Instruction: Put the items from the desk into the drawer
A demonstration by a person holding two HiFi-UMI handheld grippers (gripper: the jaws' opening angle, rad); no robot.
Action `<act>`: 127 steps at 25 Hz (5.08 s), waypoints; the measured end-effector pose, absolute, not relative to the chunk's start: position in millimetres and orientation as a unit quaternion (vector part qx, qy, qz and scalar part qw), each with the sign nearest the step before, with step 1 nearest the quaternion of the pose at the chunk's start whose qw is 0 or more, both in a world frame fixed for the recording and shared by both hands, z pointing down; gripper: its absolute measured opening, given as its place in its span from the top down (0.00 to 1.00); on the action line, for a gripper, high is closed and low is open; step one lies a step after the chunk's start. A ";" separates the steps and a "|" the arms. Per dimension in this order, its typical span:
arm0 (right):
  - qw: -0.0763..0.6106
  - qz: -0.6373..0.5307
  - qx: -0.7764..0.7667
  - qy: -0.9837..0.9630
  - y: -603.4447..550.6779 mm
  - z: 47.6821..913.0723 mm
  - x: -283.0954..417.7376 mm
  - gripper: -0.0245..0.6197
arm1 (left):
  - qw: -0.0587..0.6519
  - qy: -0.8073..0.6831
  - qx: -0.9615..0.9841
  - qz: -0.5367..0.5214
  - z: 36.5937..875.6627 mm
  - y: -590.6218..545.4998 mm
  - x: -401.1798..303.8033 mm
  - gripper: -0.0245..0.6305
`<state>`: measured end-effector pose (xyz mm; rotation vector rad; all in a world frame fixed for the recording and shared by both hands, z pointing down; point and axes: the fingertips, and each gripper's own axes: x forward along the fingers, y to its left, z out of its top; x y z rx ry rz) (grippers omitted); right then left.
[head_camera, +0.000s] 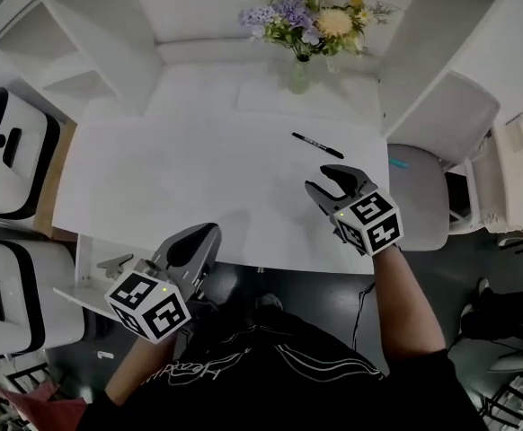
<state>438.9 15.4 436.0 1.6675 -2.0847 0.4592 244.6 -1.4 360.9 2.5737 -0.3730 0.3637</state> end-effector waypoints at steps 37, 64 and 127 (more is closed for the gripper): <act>0.288 0.219 0.618 -0.698 -23.6 518.7 533.5 0.86 | 0.291 -0.116 0.930 0.194 413.4 1.5 253.0 0.95; 0.166 0.095 0.501 -0.844 -72.6 341.4 218.9 0.86 | 0.287 -0.282 0.911 0.090 348.0 -46.4 65.0 0.95; 0.378 0.202 0.267 -0.863 -157.2 643.7 -151.5 0.63 | 0.379 -0.477 0.788 0.087 458.0 -58.4 -269.4 0.95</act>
